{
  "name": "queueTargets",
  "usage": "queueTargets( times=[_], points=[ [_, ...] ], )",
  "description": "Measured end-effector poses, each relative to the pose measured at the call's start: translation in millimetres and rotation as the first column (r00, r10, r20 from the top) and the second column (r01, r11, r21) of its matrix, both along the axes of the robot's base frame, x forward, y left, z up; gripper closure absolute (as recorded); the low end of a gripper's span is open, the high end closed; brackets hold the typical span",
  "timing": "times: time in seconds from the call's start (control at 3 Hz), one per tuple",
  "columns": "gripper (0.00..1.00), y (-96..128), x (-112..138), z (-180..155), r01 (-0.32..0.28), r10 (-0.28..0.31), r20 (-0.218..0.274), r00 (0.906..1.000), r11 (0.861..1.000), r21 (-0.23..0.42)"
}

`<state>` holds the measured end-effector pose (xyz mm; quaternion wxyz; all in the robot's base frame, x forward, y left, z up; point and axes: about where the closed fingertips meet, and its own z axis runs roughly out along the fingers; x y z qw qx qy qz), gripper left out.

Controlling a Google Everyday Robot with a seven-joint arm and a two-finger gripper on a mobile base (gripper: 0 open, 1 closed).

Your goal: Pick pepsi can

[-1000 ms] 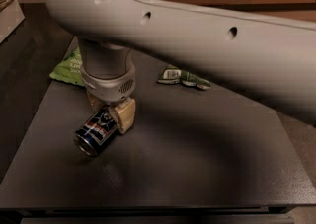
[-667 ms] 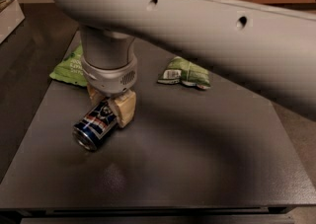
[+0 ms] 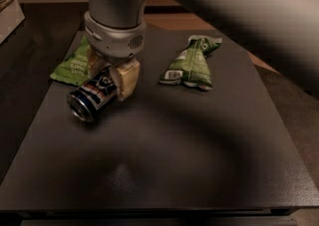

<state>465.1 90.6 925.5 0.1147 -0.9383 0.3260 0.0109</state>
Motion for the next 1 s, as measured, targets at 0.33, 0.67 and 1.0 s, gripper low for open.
queueTargets(
  times=[0.33, 0.67, 1.0],
  points=[
    [1.00, -2.1, 12.6, 33.4, 0.001, -0.002, 0.021, 0.9998, 0.999, 0.052],
    [1.00, -0.3, 20.8, 54.9, -0.005, -0.001, 0.050, 0.9987, 0.995, 0.104],
    [1.00, 1.6, 21.7, 55.3, -0.005, -0.001, 0.055, 0.9985, 0.994, 0.109]
  ],
)
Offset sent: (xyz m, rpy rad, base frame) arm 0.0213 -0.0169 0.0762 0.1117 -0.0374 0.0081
